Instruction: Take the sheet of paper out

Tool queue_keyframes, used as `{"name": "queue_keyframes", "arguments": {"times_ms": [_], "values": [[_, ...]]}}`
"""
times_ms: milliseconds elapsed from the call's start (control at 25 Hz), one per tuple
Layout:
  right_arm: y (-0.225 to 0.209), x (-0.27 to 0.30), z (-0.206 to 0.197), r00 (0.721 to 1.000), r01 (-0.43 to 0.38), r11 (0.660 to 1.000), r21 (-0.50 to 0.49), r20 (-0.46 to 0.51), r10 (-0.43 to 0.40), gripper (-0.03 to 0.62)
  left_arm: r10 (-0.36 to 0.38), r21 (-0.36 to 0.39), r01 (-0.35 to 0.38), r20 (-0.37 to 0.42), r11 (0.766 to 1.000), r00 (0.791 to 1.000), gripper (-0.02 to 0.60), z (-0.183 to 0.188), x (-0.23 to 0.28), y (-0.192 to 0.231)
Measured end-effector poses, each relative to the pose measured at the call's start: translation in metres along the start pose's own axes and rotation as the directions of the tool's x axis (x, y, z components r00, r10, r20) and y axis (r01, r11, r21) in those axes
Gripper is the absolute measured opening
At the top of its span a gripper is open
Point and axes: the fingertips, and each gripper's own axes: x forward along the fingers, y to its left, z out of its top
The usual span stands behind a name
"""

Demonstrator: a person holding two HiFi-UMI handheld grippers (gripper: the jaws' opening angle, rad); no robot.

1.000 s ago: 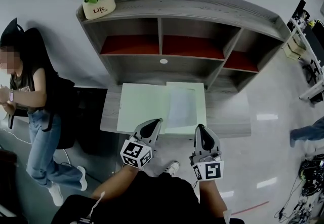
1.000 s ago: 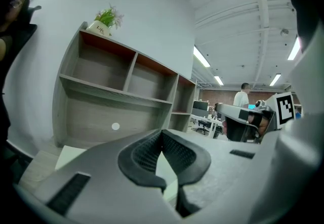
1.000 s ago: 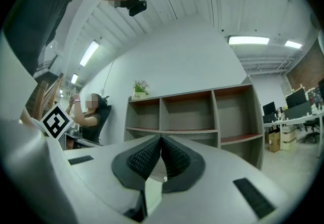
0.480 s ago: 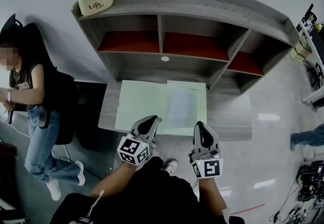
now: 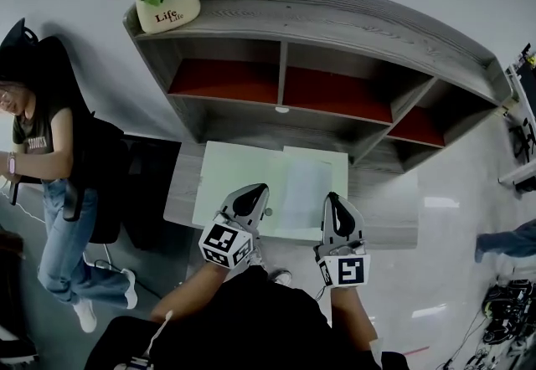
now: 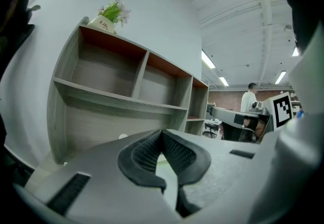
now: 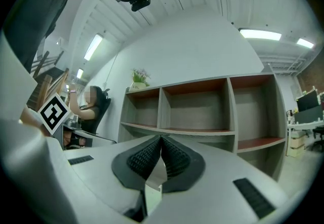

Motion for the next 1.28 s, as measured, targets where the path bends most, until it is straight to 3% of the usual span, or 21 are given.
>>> {"name": "queue_keyframes", "arguments": {"times_ms": [480, 960, 1280], "values": [[-0.005, 0.042, -0.024, 0.998, -0.002, 1.000, 0.006, -0.067, 0.002, 0.026, -0.008, -0.041, 0.007, -0.020, 0.999, 1.000, 0.006, -0.012, 0.026, 0.035], [-0.039, 0.055, -0.061, 0.987, -0.081, 0.996, 0.038, -0.136, 0.086, 0.026, 0.096, -0.088, -0.102, -0.078, 0.991, 0.992, 0.006, -0.042, 0.054, 0.043], [-0.048, 0.050, -0.096, 0.970, -0.117, 0.991, 0.065, -0.207, 0.129, 0.026, 0.102, -0.121, -0.123, -0.167, 0.985, 0.981, 0.006, -0.085, 0.068, 0.039]]}}
